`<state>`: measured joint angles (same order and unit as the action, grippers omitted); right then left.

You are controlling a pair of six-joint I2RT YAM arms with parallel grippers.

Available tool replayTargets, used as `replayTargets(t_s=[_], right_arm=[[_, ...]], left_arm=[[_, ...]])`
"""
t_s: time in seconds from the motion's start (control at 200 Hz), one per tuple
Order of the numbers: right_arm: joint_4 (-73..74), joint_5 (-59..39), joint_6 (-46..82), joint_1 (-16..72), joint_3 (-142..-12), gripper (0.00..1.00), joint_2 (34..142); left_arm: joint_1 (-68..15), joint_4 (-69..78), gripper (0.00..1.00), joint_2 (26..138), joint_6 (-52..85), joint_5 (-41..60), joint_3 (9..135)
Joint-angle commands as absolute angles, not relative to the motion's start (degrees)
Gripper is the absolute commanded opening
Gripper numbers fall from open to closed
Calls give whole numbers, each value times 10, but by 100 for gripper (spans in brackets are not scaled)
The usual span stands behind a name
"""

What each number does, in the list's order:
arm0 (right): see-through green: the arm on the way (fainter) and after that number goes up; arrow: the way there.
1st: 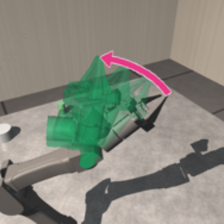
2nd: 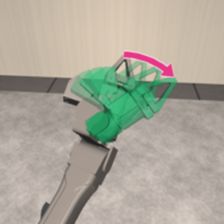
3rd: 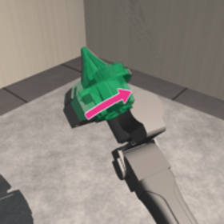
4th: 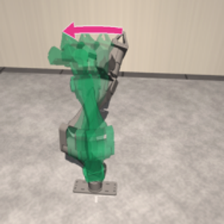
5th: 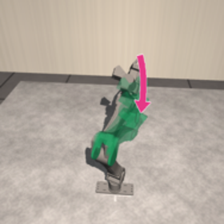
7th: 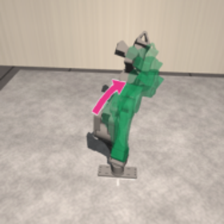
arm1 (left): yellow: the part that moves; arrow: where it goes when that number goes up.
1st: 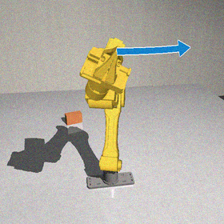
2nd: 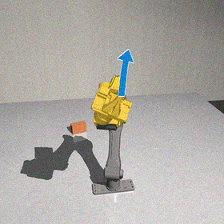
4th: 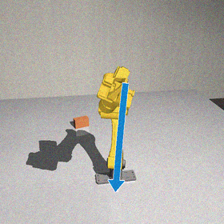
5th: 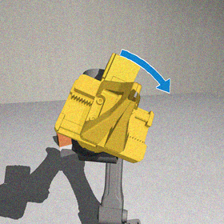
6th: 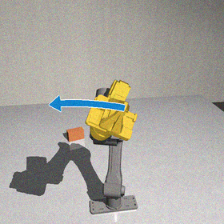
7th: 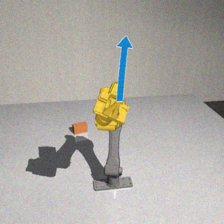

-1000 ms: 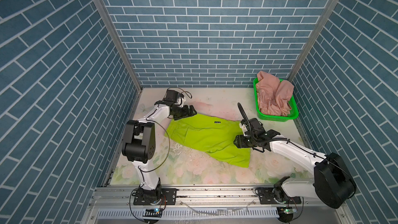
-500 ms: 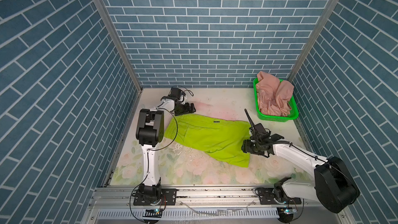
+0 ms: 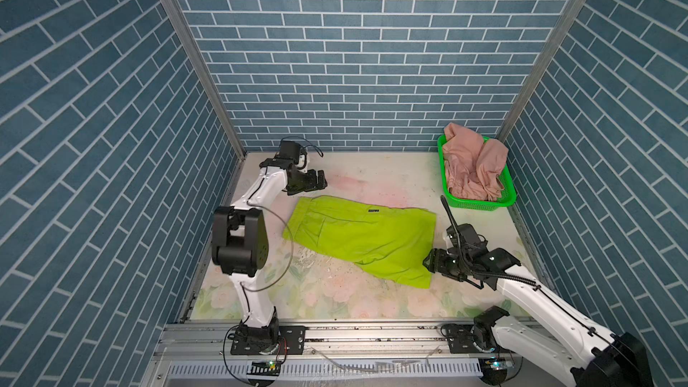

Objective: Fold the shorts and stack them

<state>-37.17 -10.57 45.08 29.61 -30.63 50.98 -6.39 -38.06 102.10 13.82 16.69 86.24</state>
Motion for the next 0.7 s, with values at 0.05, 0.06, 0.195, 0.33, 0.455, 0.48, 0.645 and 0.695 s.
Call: replayTargets(t_s=[0.05, 0.06, 0.195, 0.33, 0.455, 0.48, 0.645, 0.695], right_arm=[[-356, -123, 502, 298, -273, 69, 492], [-351, -124, 501, 298, -271, 69, 493], [-304, -137, 488, 298, -256, 69, 525], [-253, -155, 486, 298, -242, 66, 563], [-226, -159, 480, 298, -237, 61, 590], [-222, -160, 477, 297, -237, 59, 595], [-198, -159, 463, 294, -234, 26, 613], [-196, -161, 461, 293, -237, 18, 617]], left_arm=[[-30, -415, 100, 931, 169, 81, 739], [-28, -415, 100, 927, 170, 79, 733], [3, -403, 100, 895, 171, 64, 665], [17, -372, 100, 882, 183, 72, 608], [19, -332, 100, 888, 198, 94, 572], [19, -322, 100, 890, 200, 105, 568], [19, -272, 100, 910, 214, 155, 545], [19, -265, 96, 916, 214, 160, 542]])
